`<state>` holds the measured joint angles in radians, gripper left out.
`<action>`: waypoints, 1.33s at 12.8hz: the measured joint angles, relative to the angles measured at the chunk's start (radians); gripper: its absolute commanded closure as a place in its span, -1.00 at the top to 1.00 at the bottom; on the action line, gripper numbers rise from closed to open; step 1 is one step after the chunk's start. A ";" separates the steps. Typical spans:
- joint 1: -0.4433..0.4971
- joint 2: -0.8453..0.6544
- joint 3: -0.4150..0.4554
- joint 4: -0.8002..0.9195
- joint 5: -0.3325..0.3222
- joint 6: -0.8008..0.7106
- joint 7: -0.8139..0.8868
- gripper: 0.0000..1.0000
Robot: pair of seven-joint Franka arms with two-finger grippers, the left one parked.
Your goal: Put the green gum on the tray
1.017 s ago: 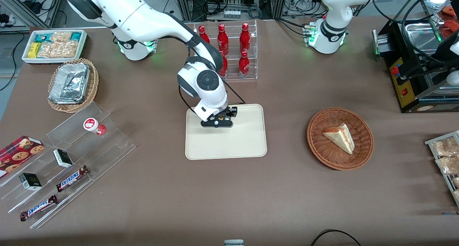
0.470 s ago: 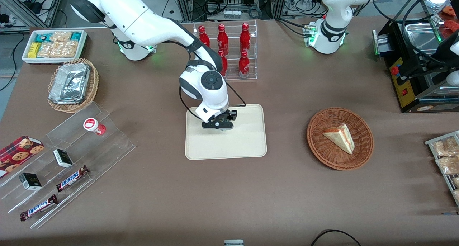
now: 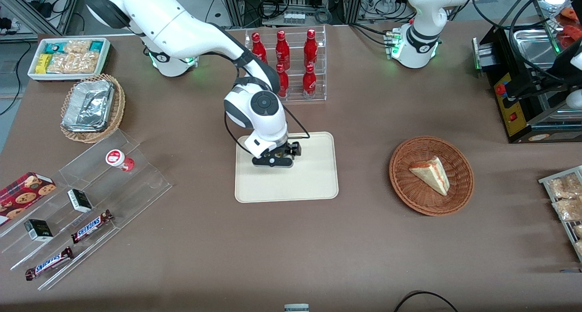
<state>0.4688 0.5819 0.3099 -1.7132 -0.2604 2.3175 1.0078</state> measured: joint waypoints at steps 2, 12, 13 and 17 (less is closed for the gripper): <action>-0.022 -0.083 0.005 0.006 0.022 -0.107 -0.042 1.00; -0.348 -0.541 -0.017 -0.155 0.306 -0.529 -0.600 1.00; -0.373 -0.565 -0.054 -0.155 0.308 -0.563 -0.658 1.00; -0.393 -0.617 -0.321 -0.136 0.311 -0.666 -0.908 1.00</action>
<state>0.0762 -0.0346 -0.0107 -1.8495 0.0501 1.6510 0.0999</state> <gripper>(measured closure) 0.000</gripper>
